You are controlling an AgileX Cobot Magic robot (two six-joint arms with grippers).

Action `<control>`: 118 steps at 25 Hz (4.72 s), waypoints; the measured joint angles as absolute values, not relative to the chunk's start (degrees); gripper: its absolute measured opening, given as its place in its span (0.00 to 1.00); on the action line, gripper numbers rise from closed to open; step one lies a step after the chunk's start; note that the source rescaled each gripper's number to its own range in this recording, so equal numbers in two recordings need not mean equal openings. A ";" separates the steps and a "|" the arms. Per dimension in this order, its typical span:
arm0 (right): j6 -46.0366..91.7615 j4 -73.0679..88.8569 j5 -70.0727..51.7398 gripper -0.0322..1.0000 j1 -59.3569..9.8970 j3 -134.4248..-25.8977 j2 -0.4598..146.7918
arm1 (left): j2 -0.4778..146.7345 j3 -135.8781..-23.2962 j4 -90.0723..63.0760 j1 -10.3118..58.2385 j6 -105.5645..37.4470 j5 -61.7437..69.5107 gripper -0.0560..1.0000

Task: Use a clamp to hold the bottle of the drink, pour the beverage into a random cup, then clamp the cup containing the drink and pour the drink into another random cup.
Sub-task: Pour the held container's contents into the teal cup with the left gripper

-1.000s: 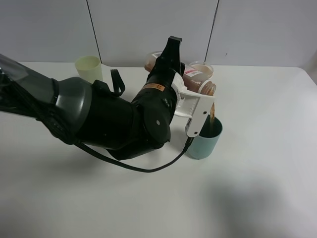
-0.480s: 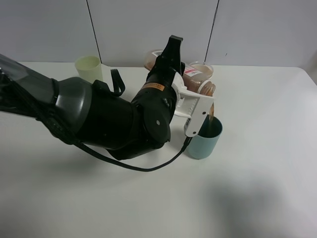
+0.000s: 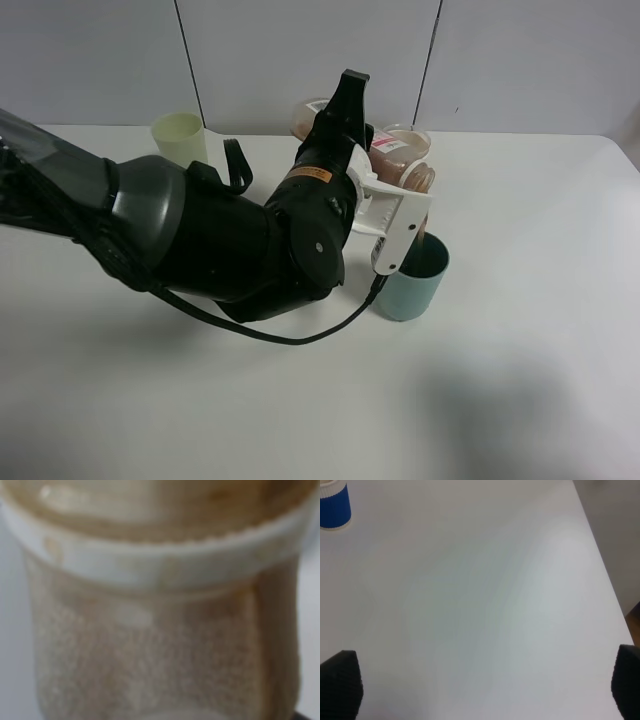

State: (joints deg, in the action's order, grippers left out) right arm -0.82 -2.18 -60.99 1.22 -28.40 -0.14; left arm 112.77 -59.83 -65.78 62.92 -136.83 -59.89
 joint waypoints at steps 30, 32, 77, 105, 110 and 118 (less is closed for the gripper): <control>-0.82 -2.18 -60.99 1.00 1.22 -28.40 -0.14 | 112.77 -59.83 -64.91 62.24 -139.39 -59.68 0.07; -0.82 -2.18 -60.99 1.00 1.22 -28.40 -0.14 | 112.77 -59.83 -64.89 62.24 -139.58 -59.68 0.07; -0.82 -2.18 -60.99 1.00 1.22 -28.40 -0.14 | 112.77 -59.83 -61.25 62.24 -149.54 -60.56 0.06; -0.82 -2.18 -60.99 1.00 1.22 -28.40 -0.14 | 112.77 -59.83 -52.67 62.24 -149.29 -64.26 0.05; -0.82 -2.18 -60.99 1.00 1.22 -28.40 -0.14 | 112.77 -59.83 -55.87 62.24 -143.27 -61.70 0.05; -0.82 -2.18 -60.99 1.00 1.22 -28.40 -0.14 | 108.87 -59.83 -62.51 61.70 -126.37 -47.98 0.05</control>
